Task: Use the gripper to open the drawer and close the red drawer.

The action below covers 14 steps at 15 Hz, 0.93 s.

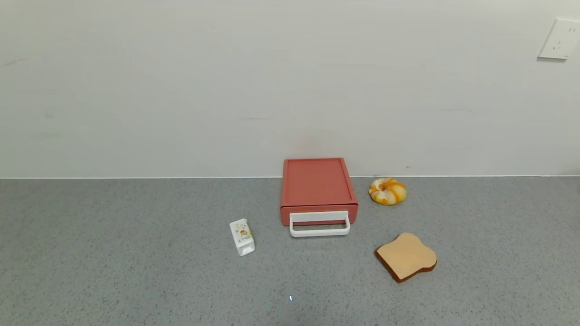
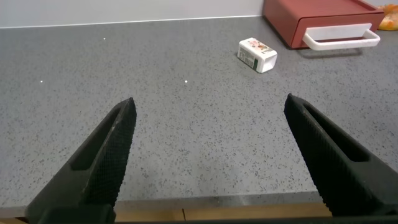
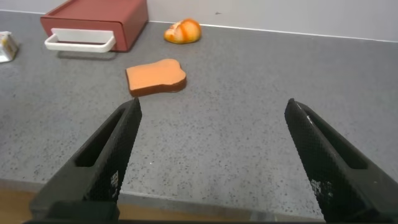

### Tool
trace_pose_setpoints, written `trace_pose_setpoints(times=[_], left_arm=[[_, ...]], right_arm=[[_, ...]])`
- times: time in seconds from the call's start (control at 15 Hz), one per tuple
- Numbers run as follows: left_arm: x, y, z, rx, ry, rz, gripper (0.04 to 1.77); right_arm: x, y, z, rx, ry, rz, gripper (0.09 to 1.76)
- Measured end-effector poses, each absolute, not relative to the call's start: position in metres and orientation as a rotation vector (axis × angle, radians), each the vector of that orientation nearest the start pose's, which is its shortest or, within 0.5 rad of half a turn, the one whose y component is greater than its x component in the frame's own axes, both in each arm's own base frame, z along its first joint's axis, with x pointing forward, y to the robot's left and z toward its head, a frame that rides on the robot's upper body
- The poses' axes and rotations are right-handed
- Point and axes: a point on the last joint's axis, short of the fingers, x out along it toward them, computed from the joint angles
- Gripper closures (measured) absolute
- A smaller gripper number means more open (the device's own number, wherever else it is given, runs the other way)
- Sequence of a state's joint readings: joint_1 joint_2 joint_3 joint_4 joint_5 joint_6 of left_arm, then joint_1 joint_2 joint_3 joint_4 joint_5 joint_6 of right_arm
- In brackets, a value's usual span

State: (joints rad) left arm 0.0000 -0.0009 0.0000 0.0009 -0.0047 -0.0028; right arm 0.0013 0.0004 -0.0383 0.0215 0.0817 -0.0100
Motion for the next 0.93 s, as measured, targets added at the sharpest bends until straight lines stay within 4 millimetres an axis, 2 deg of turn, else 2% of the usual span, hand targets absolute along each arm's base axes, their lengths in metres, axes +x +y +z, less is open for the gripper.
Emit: trace_pose_setpoints(times=[0.27,0.93], left_arm=[[-0.0229,-0.0001,0.0753,0.0,0.001,-0.004,0.09],[-0.0229,-0.0001,0.0753,0.0,0.001,-0.004,0.09]], right_arm=[[-0.0235,0.0006,0.0764,-0.036,0.005,0.031,0.15],[-0.0231,0.0004,0.0757,-0.003,0.006,0.019,0.15]])
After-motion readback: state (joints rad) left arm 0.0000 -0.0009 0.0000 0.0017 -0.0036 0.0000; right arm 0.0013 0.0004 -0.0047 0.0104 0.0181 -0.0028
